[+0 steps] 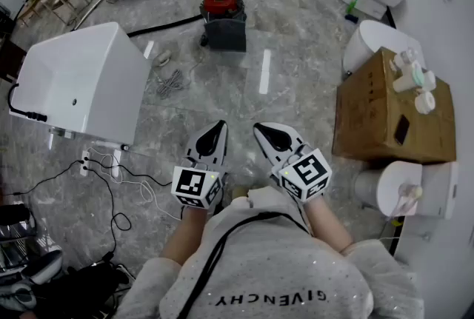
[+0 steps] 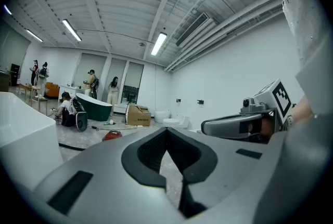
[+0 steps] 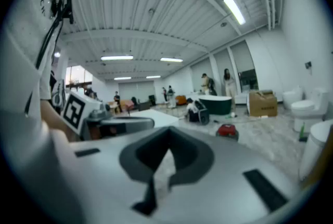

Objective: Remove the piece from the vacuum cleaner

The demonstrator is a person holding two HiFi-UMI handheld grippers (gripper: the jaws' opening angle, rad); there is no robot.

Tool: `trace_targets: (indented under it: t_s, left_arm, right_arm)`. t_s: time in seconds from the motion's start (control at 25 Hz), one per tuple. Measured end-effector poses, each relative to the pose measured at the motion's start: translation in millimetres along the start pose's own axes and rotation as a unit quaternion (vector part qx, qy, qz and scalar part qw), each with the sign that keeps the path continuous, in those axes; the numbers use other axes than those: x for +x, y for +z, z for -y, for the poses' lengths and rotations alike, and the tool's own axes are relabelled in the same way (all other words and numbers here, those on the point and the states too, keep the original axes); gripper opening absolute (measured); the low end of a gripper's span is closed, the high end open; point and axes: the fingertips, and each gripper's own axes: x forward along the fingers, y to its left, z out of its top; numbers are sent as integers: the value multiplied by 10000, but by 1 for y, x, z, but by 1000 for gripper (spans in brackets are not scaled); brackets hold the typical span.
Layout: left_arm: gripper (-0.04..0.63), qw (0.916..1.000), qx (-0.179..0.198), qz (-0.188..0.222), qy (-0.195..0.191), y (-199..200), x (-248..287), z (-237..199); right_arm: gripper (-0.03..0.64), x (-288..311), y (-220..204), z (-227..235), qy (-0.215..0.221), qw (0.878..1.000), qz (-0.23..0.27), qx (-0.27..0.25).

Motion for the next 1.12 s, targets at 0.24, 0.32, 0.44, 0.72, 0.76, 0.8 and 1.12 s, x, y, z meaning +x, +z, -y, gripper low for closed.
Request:
trace_targets:
  t_s: [0.24, 0.32, 0.44, 0.72, 0.76, 0.8, 1.12]
  left_arm:
    - [23, 9999, -86, 81, 37, 4, 8, 17]
    - [23, 9999, -102, 53, 50, 1, 12, 23]
    - [23, 9998, -152, -28, 130, -7, 14, 26]
    - [23, 9996, -31, -11, 280, -11, 11, 27]
    - [23, 9996, -13, 11, 291, -10, 10, 28]
    - [23, 9995, 3, 23, 301, -11, 9, 29]
    - [23, 9983, -109, 17, 565, -19, -1, 22]
  right_arm:
    - [14, -5, 8, -4, 265, 9994, -114, -176]
    - [14, -10, 8, -3, 314, 9994, -112, -120]
    - [14, -18, 4, 3, 325, 9994, -78, 39]
    - [14, -27, -4, 12, 279, 9995, -47, 144]
    - [14, -28, -5, 12, 292, 9995, -50, 126]
    - [14, -27, -6, 11, 303, 9995, -56, 110]
    - [14, -28, -16, 12, 365, 9990, -181, 164]
